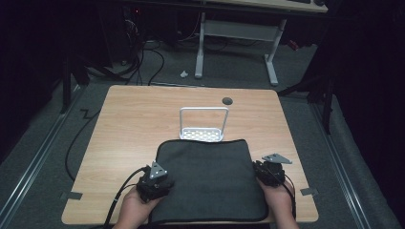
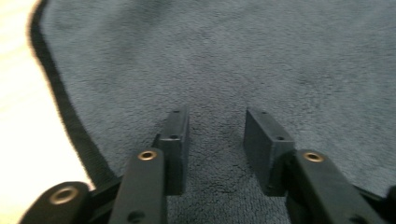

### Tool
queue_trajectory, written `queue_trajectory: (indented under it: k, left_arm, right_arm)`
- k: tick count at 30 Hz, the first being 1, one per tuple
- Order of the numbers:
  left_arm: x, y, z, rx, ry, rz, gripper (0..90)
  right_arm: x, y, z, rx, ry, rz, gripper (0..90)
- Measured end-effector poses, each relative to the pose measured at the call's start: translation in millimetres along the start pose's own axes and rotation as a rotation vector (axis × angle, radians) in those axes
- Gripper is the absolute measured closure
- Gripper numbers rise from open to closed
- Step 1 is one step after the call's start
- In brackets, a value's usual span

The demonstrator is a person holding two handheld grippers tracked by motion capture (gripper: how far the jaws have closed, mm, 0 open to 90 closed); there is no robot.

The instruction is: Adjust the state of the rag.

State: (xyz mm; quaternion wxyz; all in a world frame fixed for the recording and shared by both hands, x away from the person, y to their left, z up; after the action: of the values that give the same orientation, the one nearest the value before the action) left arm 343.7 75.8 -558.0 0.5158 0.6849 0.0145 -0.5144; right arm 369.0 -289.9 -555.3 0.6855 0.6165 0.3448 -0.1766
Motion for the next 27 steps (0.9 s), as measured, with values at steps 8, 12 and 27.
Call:
queue_trajectory:
  k: [8, 12, 27]
  left_arm:
    - [-5.5, -7.4, -0.3, -0.034, -0.052, 0.045, 56.5]
    - [-9.6, -10.0, -4.3, -0.032, -0.035, 0.047, 56.4]
    - [-10.4, -13.9, -12.6, -0.041, -0.024, 0.052, 55.4]
  right_arm:
    - [-12.0, -2.4, -81.4, -0.232, 0.132, 0.02, 75.4]
    - [-10.2, -12.5, -109.1, -0.331, 0.183, -0.011, 70.9]
    - [-25.9, 7.7, -54.3, -0.118, 0.153, 0.097, 59.3]
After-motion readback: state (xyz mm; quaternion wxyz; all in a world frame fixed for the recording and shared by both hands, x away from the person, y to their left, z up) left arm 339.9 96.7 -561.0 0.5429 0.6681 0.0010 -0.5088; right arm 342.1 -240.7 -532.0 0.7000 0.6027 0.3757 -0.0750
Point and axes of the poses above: each handheld gripper's, and its own axes: x roughly forward along the jaws, y roughly out of its top, z roughly to its right, the point moved 5 cm from there along x, roughly forward along the jaws, and after that the axes turned 1 degree about y, right-handed, at the moved point
